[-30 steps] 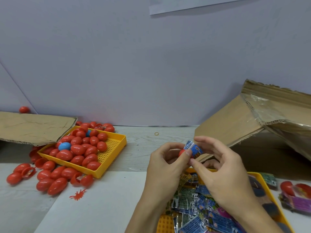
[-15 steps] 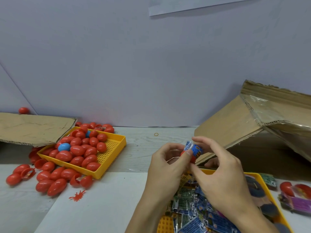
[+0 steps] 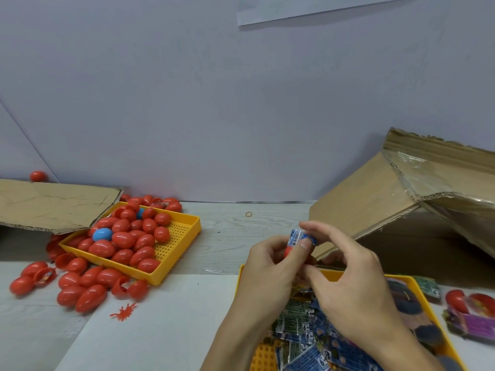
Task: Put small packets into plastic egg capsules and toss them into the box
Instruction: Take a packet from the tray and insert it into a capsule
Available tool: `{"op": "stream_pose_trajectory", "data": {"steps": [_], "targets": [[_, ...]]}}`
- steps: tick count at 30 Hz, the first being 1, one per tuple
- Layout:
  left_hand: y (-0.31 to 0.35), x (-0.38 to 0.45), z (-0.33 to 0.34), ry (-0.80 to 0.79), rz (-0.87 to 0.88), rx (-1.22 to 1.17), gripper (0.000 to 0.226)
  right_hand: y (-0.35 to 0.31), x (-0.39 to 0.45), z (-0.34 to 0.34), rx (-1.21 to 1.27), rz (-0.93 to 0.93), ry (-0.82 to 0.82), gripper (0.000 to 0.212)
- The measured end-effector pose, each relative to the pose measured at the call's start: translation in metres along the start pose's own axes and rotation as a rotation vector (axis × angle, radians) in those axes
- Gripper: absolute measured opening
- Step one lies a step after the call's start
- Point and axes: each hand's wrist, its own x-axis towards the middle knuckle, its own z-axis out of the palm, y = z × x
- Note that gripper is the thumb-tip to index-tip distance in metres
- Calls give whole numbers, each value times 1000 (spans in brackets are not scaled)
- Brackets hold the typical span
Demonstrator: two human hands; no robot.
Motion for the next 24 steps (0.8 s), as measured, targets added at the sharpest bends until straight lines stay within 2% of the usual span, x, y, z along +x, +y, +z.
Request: {"op": "stream_pose_trajectory", "data": {"steps": [7, 16, 24], "targets": [[0, 1, 0, -36, -7, 17, 19, -2, 0, -2, -36, -32, 48, 58], [3, 1, 0, 31, 8, -42, 20, -4, 0, -3, -44, -42, 38, 56], [2, 0, 0, 29, -16, -93, 28, -2, 0, -2, -57, -33, 78, 59]]}}
